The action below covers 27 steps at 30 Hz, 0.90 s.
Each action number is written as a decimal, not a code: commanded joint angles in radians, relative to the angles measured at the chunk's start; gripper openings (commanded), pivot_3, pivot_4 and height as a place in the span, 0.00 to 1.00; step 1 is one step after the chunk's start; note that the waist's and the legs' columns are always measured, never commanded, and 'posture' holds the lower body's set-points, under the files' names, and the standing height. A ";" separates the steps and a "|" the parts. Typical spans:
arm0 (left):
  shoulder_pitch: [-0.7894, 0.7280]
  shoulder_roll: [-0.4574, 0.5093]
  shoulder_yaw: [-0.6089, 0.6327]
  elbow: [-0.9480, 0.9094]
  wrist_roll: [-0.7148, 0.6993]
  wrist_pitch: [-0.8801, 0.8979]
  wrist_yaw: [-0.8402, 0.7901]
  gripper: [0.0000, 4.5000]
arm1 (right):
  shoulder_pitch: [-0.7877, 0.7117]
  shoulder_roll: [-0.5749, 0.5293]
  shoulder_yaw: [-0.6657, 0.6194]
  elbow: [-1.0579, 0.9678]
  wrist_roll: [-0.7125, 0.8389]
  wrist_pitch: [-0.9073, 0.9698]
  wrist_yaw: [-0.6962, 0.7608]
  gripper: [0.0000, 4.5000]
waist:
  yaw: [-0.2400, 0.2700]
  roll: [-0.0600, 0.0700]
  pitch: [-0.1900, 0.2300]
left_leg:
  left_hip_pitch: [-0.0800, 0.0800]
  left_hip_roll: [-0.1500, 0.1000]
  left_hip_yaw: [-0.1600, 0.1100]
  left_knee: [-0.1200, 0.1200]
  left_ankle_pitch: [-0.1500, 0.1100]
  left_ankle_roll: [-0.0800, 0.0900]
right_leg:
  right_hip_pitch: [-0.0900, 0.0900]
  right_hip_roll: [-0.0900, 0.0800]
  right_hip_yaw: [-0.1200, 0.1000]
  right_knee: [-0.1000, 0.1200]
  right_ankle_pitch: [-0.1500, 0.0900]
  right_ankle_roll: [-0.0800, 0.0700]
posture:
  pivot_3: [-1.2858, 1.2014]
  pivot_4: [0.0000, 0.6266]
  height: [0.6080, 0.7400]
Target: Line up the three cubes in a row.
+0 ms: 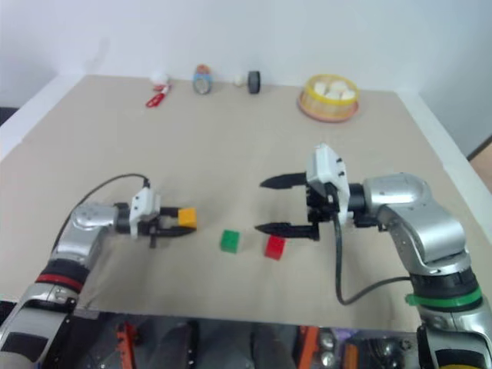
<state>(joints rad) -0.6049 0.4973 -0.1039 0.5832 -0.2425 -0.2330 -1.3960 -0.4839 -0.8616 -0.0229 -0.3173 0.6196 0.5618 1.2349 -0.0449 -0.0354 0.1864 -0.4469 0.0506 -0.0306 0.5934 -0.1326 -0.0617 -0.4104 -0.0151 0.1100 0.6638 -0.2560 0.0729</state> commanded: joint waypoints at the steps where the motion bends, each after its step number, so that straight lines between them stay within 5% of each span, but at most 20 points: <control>1: -0.031 0.002 -0.001 0.012 -0.027 0.014 -0.077 0.30 | 0.037 -0.031 -0.040 -0.043 0.014 -0.006 0.010 1.00 | -0.004 0.000 0.000 | 0.000 0.000 0.000 0.000 0.000 0.000 | 0.000 0.000 0.000 0.000 0.000 0.000 | 0.52 0.24 1.00; 9: -0.028 0.042 -0.021 0.030 -0.018 0.010 -0.215 0.30 | 0.063 -0.017 -0.038 -0.068 0.023 0.001 -0.035 1.00 | -0.005 0.000 0.000 | 0.001 0.001 0.000 0.001 0.000 0.001 | 0.000 0.002 0.000 0.001 -0.001 -0.002 | 0.52 0.24 1.00; 27: 0.012 0.062 -0.042 0.013 -0.042 0.031 -0.218 0.30 | 0.088 -0.018 -0.028 -0.044 0.008 -0.021 -0.027 1.00 | -0.003 0.000 0.000 | 0.001 0.001 -0.001 0.004 0.000 0.001 | 0.001 0.001 0.000 0.002 -0.002 -0.004 | 0.52 0.24 1.00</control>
<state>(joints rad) -0.6008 0.5420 -0.1424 0.6230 -0.2750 -0.2092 -1.6029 -0.3859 -0.8770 -0.0345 -0.3524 0.6233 0.5568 1.2026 -0.0479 -0.0351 0.1865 -0.4464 0.0521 -0.0311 0.5970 -0.1329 -0.0611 -0.4093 -0.0136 0.1097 0.6654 -0.2575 0.0688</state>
